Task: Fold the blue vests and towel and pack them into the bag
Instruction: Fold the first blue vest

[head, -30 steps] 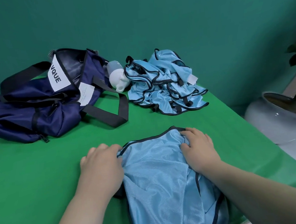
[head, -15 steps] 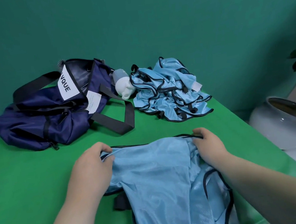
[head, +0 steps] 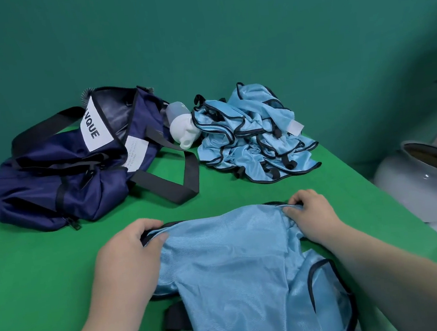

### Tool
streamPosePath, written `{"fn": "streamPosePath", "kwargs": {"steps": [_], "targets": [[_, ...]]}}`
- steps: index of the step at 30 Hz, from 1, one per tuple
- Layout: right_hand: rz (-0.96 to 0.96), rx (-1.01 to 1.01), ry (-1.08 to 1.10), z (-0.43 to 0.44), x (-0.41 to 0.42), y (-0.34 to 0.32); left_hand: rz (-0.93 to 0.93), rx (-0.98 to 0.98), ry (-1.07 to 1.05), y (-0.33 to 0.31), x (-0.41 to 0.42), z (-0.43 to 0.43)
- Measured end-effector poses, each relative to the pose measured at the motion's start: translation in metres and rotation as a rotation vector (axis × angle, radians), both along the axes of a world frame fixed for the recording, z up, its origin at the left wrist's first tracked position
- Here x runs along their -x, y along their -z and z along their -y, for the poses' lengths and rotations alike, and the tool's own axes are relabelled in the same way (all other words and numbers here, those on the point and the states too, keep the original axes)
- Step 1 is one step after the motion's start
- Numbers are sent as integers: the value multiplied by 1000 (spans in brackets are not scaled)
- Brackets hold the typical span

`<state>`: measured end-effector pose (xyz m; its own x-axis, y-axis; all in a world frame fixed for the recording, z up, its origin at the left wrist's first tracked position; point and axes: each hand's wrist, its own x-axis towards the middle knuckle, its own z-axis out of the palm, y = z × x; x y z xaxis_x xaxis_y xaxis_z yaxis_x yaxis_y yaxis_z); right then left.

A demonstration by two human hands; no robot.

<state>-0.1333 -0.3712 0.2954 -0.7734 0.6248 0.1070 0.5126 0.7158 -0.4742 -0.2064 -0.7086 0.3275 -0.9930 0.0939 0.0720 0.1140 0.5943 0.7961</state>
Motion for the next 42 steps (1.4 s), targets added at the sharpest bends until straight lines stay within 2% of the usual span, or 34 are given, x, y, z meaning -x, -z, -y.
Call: {"fn": "streamPosePath", "kwargs": {"steps": [6, 11, 14, 19, 27, 31, 42], "targets": [[-125, 65, 38, 1, -5, 4, -21, -29, 8, -4, -5, 1], [-98, 121, 45, 1, -7, 4, 43, -137, 115, -1, -6, 3], [-50, 25, 4, 0, -6, 6, 61, -261, 128, 2, -4, 4], [-64, 27, 14, 5, -6, 1, 116, -522, 162, 5, -1, 6], [-273, 396, 55, 1, -18, -6, 234, -792, 128, 10, 4, 8], [-355, 723, -18, -6, -22, -7, 212, -795, 111, 10, 6, 7], [-427, 694, 63, -11, -20, -3, 198, -810, 119, 12, 9, 11]]}}
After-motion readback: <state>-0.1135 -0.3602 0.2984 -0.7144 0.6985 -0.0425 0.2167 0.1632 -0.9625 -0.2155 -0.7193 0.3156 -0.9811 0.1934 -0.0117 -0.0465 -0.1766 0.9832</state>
